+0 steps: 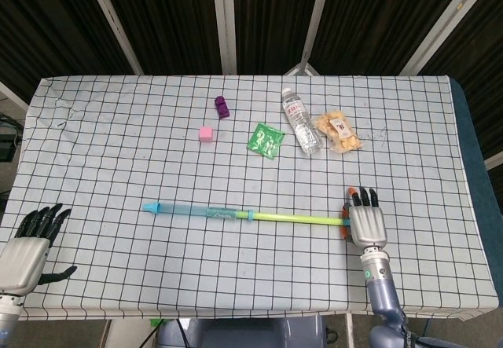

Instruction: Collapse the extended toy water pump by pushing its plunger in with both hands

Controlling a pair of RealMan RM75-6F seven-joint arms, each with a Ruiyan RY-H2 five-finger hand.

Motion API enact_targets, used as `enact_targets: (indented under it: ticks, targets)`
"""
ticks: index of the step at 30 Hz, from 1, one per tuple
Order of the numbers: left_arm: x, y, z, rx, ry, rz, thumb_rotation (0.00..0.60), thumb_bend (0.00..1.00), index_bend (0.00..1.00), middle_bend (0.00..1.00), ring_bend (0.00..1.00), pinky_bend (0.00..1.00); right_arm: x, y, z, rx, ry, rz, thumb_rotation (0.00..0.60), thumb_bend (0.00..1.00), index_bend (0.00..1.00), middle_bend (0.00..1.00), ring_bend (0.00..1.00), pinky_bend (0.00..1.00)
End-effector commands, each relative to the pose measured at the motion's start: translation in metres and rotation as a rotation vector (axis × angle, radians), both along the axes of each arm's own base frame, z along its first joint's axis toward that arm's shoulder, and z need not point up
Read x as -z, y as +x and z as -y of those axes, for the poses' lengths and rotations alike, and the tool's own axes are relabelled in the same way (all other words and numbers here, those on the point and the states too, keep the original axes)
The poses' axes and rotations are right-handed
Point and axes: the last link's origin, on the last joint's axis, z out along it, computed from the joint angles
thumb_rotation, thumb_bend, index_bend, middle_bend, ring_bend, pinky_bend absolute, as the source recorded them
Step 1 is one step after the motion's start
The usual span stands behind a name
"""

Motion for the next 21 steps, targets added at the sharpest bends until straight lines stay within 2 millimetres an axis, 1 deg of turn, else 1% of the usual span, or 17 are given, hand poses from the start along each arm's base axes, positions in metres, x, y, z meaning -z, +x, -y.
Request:
enact_targets:
  ticks: [1, 6, 8, 11, 12, 14, 17, 18, 21]
  targets:
    - [0.001, 0.001, -0.001, 0.002, -0.006, 0.001, 0.6, 0.05, 0.0, 0.0, 0.0, 0.0, -0.001, 0.002, -0.001, -0.009, 0.002, 0.006, 0.6, 0.47, 0.63, 0.18, 0.0, 0.0]
    - [0.006, 0.007, -0.005, 0.016, -0.032, -0.007, 0.6, 0.05, 0.0, 0.0, 0.0, 0.0, -0.003, 0.006, 0.0, -0.024, 0.007, 0.018, 0.6, 0.47, 0.63, 0.18, 0.0, 0.0]
    - [0.007, 0.012, -0.013, 0.023, -0.044, -0.013, 0.6, 0.05, 0.0, 0.0, 0.0, 0.0, -0.003, 0.007, 0.001, -0.031, 0.011, 0.018, 0.6, 0.47, 0.63, 0.18, 0.0, 0.0]
    - [0.009, 0.023, -0.031, 0.05, -0.057, -0.025, 0.6, 0.06, 0.0, 0.0, 0.0, 0.0, -0.004, 0.009, 0.002, -0.035, 0.015, 0.02, 0.6, 0.47, 0.63, 0.18, 0.0, 0.0]
    - [0.009, 0.025, -0.034, 0.053, -0.06, -0.028, 0.6, 0.07, 0.01, 0.0, 0.0, 0.0, -0.004, 0.009, 0.002, -0.035, 0.016, 0.02, 0.6, 0.47, 0.63, 0.18, 0.0, 0.0]
    - [0.013, 0.037, -0.052, 0.086, -0.082, -0.047, 0.6, 0.07, 0.02, 0.0, 0.0, 0.0, -0.005, 0.009, 0.003, -0.036, 0.018, 0.02, 0.6, 0.47, 0.63, 0.18, 0.0, 0.0]
    - [0.02, 0.053, -0.074, 0.108, -0.11, -0.062, 0.6, 0.09, 0.06, 0.0, 0.0, 0.0, -0.006, 0.009, 0.003, -0.036, 0.02, 0.02, 0.6, 0.47, 0.63, 0.18, 0.0, 0.0]
    - [0.023, 0.061, -0.084, 0.117, -0.118, -0.067, 0.6, 0.1, 0.09, 0.0, 0.0, 0.0, -0.007, 0.008, 0.004, -0.034, 0.02, 0.021, 0.6, 0.47, 0.64, 0.18, 0.0, 0.0]
    - [0.033, 0.079, -0.104, 0.132, -0.134, -0.075, 0.6, 0.12, 0.15, 0.0, 0.0, 0.0, -0.009, 0.008, 0.004, -0.032, 0.019, 0.019, 0.6, 0.47, 0.64, 0.18, 0.0, 0.0]
